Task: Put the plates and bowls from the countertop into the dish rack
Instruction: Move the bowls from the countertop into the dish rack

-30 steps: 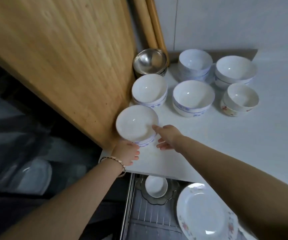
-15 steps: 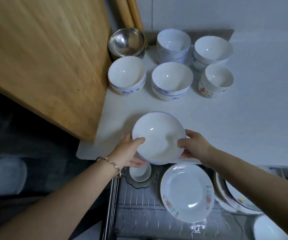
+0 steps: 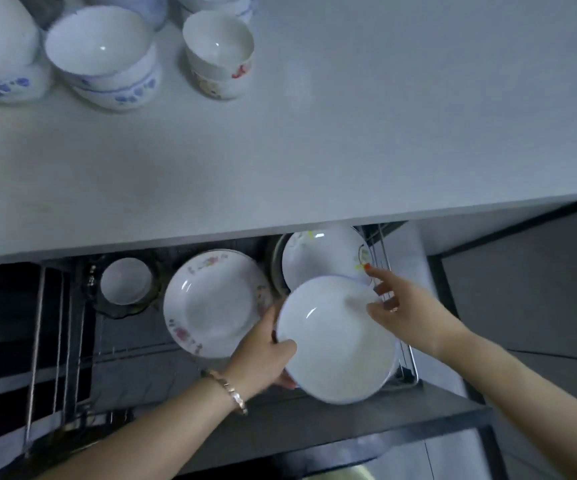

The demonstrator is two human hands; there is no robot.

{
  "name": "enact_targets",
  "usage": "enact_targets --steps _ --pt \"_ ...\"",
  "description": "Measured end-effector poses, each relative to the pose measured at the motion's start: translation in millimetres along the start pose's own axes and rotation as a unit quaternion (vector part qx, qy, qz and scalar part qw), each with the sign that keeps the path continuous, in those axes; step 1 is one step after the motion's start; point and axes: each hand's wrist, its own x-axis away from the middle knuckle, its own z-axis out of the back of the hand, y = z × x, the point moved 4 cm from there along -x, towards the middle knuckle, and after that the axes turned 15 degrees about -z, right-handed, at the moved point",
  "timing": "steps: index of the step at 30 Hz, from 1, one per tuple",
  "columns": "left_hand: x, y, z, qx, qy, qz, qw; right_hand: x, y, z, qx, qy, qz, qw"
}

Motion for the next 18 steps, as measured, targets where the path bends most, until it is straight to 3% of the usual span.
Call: enact_targets --steps 6,18 --pt "-31.4 -64.3 -88.7 -0.019 -0.058 0.111 0.992 -59.0 82.2 -32.4 0.211 -0.001 -0.031 0.977" --pt "-104.9 -133.6 -131.5 -0.059 -0.018 0.177 0.982 -127.9 116.5 -58.8 0.28 0.03 -0.066 0.957"
